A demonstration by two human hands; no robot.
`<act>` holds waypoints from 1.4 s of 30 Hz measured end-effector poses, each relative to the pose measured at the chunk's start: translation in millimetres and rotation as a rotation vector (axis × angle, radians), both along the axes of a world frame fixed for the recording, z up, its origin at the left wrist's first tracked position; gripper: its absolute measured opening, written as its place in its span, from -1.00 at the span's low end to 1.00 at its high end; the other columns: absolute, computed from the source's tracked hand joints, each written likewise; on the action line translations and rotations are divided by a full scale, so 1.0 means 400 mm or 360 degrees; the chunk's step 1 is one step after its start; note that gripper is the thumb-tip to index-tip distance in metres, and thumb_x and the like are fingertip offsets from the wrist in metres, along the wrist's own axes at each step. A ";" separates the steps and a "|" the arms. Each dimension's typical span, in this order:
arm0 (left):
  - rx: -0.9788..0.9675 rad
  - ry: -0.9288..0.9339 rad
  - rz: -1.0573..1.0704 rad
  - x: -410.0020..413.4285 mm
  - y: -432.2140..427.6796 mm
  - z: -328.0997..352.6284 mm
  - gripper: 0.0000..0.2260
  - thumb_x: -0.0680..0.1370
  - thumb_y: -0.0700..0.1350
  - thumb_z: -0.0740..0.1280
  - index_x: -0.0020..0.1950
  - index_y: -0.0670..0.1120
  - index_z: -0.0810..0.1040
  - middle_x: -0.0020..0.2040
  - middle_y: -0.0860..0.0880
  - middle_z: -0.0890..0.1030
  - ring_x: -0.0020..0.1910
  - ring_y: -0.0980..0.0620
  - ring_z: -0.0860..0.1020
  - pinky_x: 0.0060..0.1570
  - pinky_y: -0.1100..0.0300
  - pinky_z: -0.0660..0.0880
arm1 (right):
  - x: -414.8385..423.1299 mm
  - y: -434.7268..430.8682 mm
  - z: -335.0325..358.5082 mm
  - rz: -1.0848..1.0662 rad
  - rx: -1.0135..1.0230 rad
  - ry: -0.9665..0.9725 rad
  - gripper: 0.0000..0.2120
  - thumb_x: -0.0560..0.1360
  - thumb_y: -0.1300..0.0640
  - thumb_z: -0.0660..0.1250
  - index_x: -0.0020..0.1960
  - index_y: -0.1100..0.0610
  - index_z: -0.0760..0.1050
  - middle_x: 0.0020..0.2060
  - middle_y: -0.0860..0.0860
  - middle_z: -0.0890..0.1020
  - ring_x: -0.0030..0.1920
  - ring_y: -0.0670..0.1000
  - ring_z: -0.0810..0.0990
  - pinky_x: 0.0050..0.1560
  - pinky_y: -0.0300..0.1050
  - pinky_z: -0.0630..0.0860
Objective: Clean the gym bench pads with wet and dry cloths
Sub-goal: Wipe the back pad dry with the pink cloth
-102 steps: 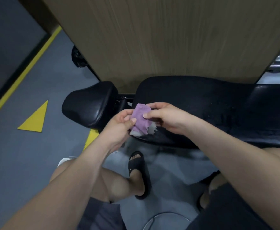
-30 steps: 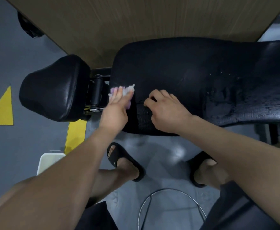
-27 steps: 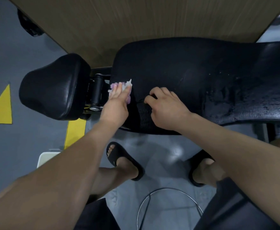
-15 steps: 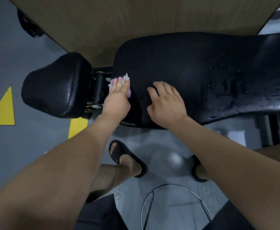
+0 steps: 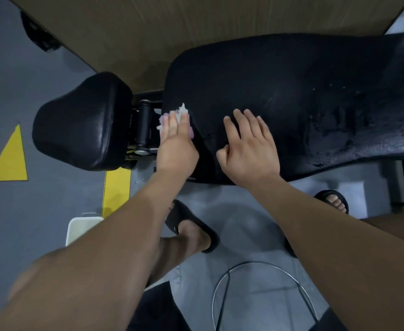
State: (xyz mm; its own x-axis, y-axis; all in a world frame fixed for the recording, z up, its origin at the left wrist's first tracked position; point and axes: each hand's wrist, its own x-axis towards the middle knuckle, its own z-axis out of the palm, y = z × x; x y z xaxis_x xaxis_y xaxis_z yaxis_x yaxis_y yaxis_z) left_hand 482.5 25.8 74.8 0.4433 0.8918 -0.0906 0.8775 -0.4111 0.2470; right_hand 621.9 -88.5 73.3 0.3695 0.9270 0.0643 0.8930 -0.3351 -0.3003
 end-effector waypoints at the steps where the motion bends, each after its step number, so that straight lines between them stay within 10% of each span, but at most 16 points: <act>1: 0.0020 -0.0041 0.0016 -0.009 -0.023 -0.005 -0.40 0.61 -0.32 0.11 0.66 -0.13 0.06 0.65 -0.24 0.03 0.65 -0.16 -0.09 0.61 -0.02 -0.04 | -0.001 0.001 0.001 -0.0005 0.0002 0.0001 -0.35 0.52 -0.04 0.07 0.56 0.18 0.31 0.55 0.18 0.32 0.59 0.16 0.20 0.61 0.14 0.08; 42: -0.0127 0.0074 -0.0201 0.078 0.209 -0.004 -0.51 0.75 -0.11 0.04 0.67 0.01 0.02 0.68 -0.13 -0.08 0.65 -0.07 -0.18 0.62 -0.01 -0.09 | 0.014 0.030 0.007 -0.0063 -0.0102 0.0012 -0.36 0.54 -0.11 0.11 0.58 0.07 0.28 0.59 0.11 0.25 0.63 0.09 0.07 0.61 0.11 0.01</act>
